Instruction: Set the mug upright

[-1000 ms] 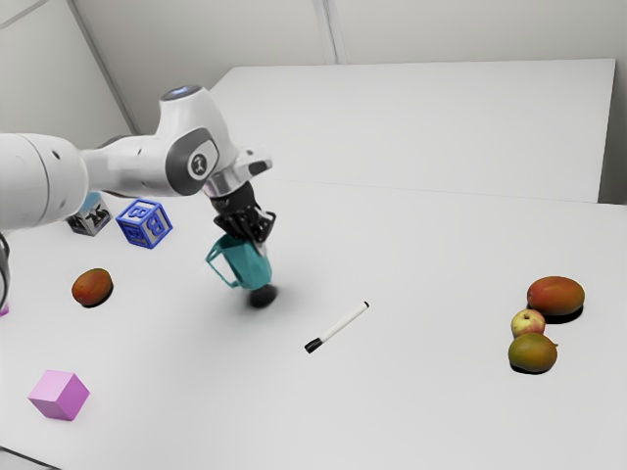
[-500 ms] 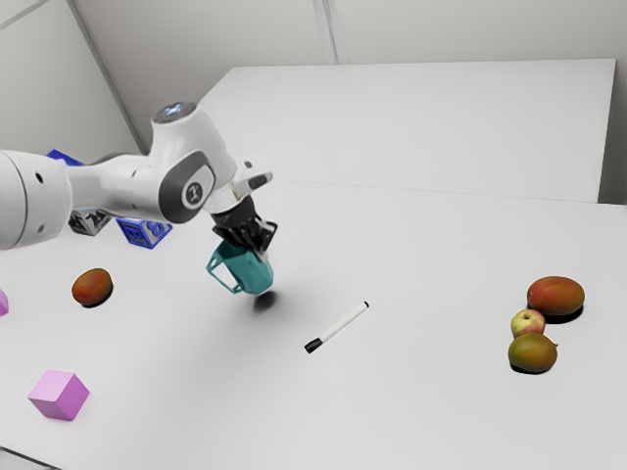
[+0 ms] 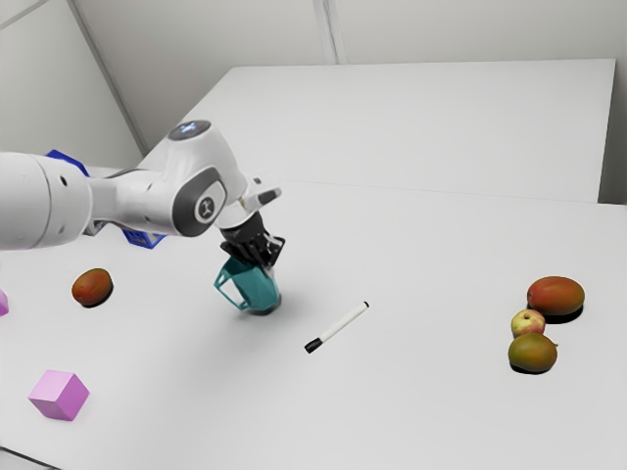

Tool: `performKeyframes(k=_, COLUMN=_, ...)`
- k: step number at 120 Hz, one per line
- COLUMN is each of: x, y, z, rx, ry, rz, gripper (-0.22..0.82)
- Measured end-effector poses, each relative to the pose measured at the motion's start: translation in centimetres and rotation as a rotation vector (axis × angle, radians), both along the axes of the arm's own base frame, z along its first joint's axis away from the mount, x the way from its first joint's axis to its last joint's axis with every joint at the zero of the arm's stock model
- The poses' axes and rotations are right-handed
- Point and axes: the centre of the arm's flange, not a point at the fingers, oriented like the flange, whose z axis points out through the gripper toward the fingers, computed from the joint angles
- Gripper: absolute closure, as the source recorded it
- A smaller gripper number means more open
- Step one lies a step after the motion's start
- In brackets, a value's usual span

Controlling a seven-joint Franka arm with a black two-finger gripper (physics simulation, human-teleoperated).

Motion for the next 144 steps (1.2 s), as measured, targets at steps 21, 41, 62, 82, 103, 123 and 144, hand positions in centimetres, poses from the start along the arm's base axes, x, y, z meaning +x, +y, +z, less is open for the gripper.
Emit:
performKeyframes(k=21, x=0.1, y=0.0, z=-0.9, rx=-0.001, ry=0.011, rz=0.011, gripper=0.79)
performKeyframes(k=41, x=0.1, y=-0.4, z=-0.9, rx=-0.006, ry=0.011, rz=0.014, gripper=0.64)
performKeyframes(k=62, x=-0.1, y=-0.9, z=0.8, rx=-0.015, ry=-0.012, rz=0.011, gripper=0.3)
performKeyframes(k=82, x=-0.6, y=-1.1, z=3.6, rx=-0.013, ry=-0.037, rz=0.003, gripper=0.14)
performKeyframes(k=103, x=-0.9, y=-2.4, z=7.7, rx=-0.005, ry=-0.089, rz=-0.031, gripper=0.06)
performKeyframes(k=123, x=0.0, y=-3.7, z=12.0, rx=0.044, ry=-0.116, rz=-0.092, gripper=0.03)
performKeyframes(k=144, x=0.4, y=-4.1, z=15.8, rx=0.08, ry=-0.119, rz=-0.118, gripper=0.01)
